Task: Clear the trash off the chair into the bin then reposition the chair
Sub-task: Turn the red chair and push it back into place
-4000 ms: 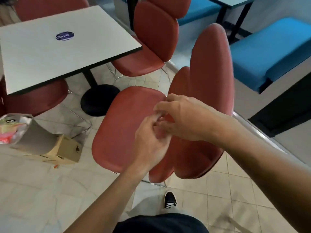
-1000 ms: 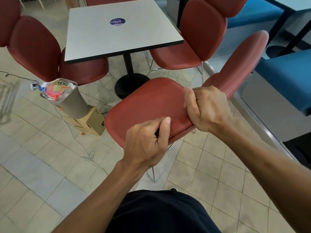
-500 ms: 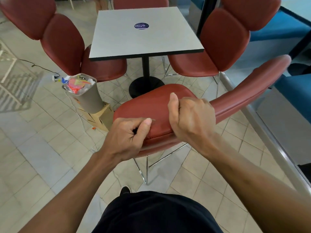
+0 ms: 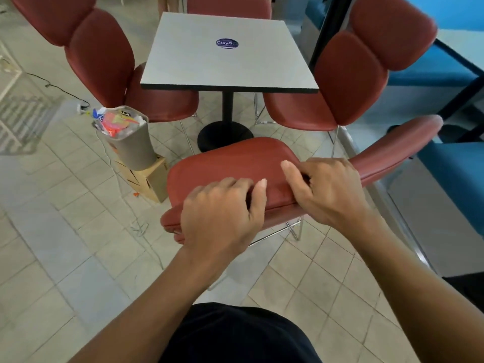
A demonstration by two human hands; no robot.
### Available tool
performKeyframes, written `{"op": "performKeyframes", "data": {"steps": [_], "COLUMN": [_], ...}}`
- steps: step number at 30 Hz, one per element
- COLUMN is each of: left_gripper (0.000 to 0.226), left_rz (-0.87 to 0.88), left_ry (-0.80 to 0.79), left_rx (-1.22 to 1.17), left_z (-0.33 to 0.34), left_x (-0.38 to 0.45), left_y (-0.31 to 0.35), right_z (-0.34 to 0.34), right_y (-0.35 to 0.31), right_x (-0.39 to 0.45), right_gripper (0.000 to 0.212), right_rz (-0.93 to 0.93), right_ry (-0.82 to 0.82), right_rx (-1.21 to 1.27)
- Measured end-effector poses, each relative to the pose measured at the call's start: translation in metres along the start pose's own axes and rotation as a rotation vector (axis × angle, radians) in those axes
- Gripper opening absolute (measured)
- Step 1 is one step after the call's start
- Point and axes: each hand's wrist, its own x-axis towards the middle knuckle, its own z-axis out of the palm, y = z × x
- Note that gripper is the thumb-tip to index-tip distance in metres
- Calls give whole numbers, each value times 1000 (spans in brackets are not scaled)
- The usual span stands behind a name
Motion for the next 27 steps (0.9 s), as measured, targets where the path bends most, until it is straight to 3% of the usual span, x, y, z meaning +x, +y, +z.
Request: {"op": "performKeyframes", "data": {"steps": [7,17,23,27], "left_gripper": [48,48,50,41], "left_rz": [171,284,268,99], "left_ry": [141,167,156,124], "left_rx": [-12,-73,-50,32], "left_z": [5,0,-1,-2], "left_x": [5,21,52,59], "left_y": [-13,-58,-100,-97], "right_z": [8,22,34,26], "right_y": [0,-33,-62,-43], "right_x": [-1,9,35,42], "right_gripper": [55,54,49,48], "right_rz": [71,107,108,28], "right_ry": [74,70,38,-24], "right_rx": [-27,-47,-29,11]}}
